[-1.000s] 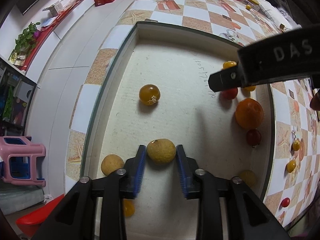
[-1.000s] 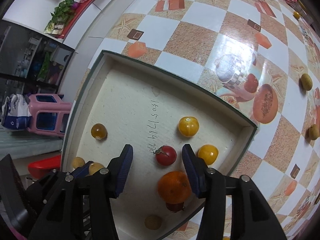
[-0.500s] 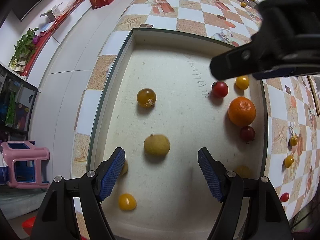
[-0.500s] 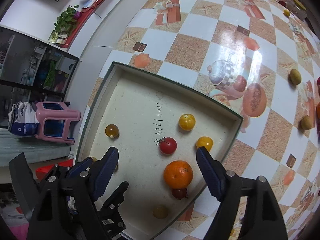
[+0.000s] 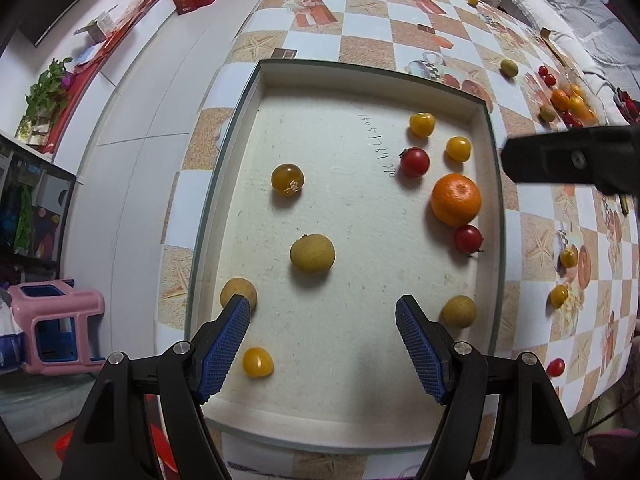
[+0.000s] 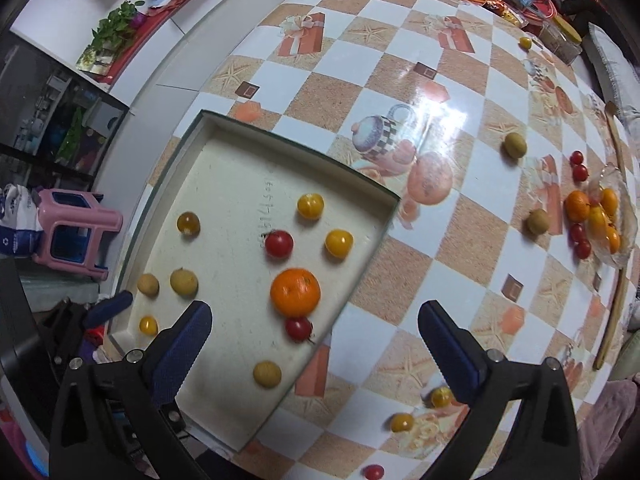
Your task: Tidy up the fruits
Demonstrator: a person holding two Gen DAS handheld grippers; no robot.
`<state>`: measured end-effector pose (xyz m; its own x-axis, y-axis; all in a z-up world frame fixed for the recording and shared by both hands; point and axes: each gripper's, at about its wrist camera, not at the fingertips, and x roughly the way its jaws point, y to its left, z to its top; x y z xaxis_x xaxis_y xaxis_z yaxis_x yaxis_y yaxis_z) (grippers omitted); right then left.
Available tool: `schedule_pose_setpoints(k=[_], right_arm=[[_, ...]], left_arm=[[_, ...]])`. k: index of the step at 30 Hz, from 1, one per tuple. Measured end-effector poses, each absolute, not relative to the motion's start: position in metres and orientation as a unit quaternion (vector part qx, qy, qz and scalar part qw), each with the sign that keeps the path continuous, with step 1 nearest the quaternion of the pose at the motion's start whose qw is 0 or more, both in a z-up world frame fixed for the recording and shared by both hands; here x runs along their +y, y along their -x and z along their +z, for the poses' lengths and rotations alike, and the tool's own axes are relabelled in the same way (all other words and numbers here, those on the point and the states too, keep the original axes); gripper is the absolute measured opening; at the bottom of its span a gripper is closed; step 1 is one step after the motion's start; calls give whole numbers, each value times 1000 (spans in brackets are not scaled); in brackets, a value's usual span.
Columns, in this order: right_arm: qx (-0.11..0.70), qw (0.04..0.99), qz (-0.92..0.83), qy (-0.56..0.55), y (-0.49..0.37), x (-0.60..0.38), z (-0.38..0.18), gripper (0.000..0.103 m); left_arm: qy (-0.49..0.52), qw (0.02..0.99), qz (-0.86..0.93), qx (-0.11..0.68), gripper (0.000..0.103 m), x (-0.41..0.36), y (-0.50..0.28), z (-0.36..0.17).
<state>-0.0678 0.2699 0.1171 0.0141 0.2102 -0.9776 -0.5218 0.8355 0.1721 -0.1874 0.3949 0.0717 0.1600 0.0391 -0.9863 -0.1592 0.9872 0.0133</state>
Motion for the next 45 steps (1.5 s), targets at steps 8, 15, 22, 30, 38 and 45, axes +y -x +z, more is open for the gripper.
schedule_pose_setpoints(k=[8,15,22,30,38,45], right_arm=[[649,707,249,125,88,249,143,103],[645,712,246,129,99,236,163,103],[631,710,262,171,120,238,176,103],[608,719,265,206,128,242,189,103],[599,724,267,213,127,242,192,103],[593,725,272,218,127,246,195,103]], left_arm=[[20,761,76,643,90,389,191,94],[9,773,84,629,103,389,192,116],[-4,773,79,630,103,386,198,131],[-36,761,62,644,103,378,218,141],[-40,752,63,655,103,373,229,140],[-40,754,66,652,103,371,228,142]])
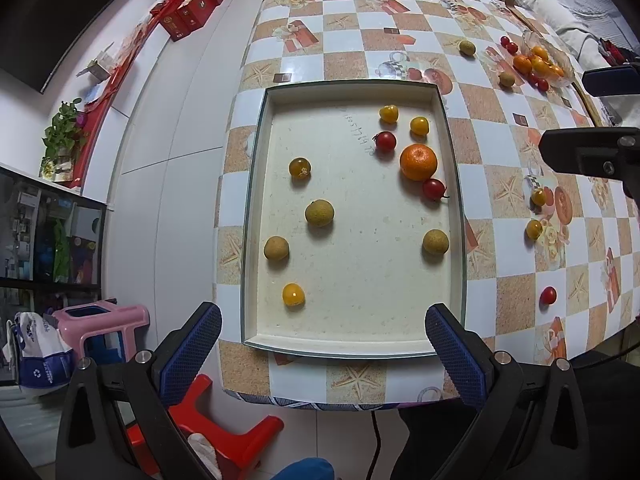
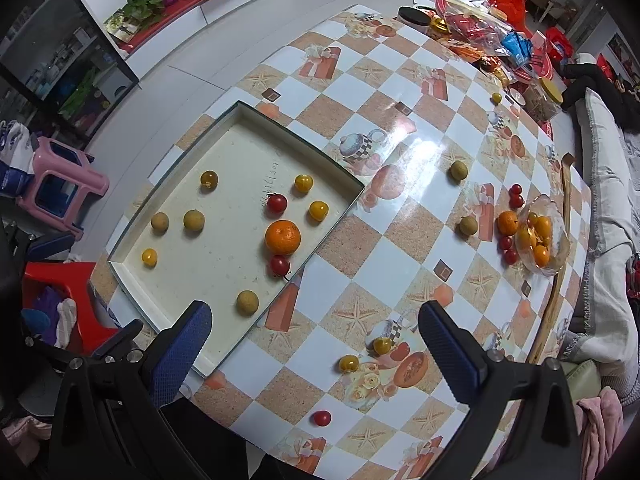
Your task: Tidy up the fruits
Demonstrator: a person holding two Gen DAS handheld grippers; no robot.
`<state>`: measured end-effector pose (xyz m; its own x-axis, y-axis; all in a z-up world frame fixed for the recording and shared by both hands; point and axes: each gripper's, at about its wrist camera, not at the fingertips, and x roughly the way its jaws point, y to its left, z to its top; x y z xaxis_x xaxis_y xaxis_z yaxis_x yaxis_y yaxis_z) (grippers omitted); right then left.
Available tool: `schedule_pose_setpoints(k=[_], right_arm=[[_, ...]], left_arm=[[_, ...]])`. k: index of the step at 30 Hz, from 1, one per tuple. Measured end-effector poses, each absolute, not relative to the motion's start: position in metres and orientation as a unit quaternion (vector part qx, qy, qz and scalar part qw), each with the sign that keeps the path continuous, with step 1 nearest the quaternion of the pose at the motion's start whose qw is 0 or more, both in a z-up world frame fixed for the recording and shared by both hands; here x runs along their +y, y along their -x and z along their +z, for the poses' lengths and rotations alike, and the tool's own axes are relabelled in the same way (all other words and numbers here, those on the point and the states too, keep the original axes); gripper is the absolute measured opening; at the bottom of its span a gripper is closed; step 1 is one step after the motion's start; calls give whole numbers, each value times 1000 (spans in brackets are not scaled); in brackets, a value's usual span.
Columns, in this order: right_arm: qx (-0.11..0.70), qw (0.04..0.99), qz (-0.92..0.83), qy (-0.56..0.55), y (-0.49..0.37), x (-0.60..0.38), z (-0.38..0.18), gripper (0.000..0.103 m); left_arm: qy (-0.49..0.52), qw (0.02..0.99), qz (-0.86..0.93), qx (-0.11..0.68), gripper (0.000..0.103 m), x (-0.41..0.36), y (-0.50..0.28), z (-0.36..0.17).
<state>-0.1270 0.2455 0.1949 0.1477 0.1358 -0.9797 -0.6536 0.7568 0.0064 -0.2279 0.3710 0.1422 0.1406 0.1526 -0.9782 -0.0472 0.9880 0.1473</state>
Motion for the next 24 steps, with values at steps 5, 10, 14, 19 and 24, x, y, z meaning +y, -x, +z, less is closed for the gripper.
schedule_pose_setpoints(k=[5,10,14,19,24], right_arm=[[594,724,275,218,128,247,195,103],[593,725,274,218,129,247,194,103],[592,727,274,215,128,247,195,103],[593,724,277,217,129,248,194,103],[593,724,278,217,130,248,193,103]], left_arm=[[-40,754,68,652,103,371,228,142],[-40,754,67,652,103,371,228,143],[-38,754,67,652,103,371,228,143],[-37,754,67,652,103,371,228,143],[-36,755,68,651,103,370,228,143]])
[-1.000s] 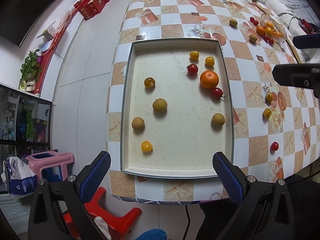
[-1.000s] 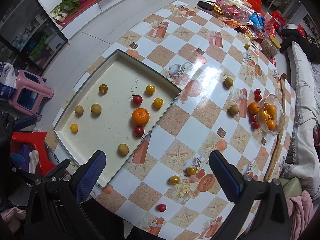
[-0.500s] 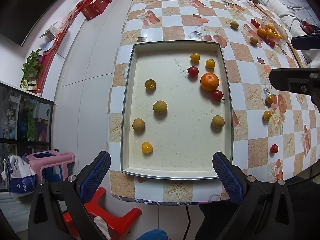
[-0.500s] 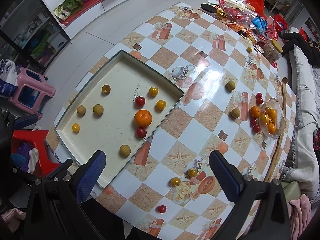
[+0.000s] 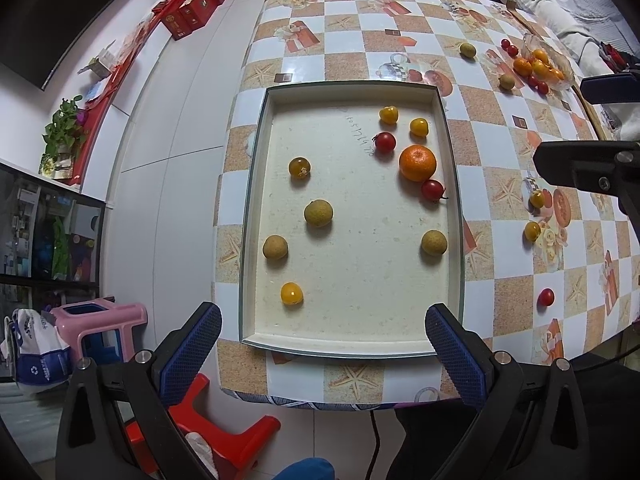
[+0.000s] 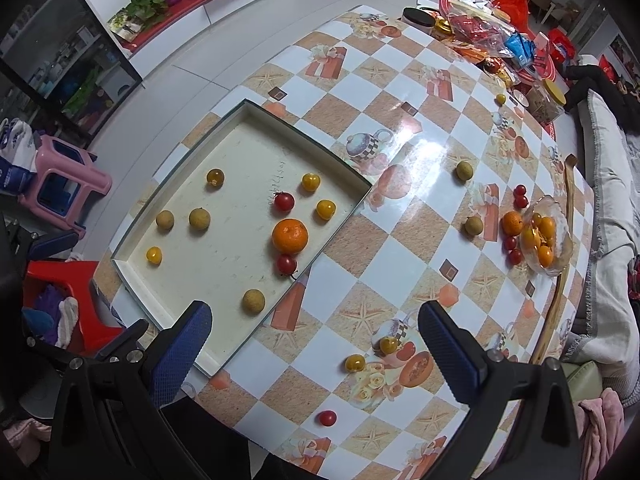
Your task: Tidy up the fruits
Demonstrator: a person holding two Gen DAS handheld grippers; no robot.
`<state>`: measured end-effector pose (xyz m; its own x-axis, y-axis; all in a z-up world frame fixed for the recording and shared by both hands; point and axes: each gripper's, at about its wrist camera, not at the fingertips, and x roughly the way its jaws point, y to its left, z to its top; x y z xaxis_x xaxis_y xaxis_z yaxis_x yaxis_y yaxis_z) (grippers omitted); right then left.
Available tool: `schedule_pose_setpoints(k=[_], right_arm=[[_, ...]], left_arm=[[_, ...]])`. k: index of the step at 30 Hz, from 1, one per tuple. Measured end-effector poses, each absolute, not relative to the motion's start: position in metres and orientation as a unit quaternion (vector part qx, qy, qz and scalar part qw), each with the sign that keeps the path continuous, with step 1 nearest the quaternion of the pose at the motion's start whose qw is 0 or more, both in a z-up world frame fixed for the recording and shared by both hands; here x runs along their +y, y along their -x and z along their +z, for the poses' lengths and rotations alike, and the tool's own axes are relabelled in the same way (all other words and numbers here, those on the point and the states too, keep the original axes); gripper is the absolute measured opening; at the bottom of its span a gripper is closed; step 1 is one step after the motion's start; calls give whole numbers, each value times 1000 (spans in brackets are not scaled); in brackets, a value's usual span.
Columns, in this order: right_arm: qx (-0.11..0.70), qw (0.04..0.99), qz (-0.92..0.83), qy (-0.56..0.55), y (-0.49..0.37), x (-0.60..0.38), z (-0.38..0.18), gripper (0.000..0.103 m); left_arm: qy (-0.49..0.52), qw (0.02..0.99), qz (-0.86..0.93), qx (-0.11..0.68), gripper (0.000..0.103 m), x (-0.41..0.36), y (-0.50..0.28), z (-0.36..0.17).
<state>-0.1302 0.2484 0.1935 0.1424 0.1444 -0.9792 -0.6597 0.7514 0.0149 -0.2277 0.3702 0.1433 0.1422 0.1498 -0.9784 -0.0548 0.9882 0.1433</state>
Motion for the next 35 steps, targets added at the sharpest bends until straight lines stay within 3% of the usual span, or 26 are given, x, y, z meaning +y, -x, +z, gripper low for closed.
schedule_pose_setpoints(k=[35], right_arm=[[597,715,287,223,133,251,186,103]], left_arm=[[-24,763,64,643,103,364,225,144]])
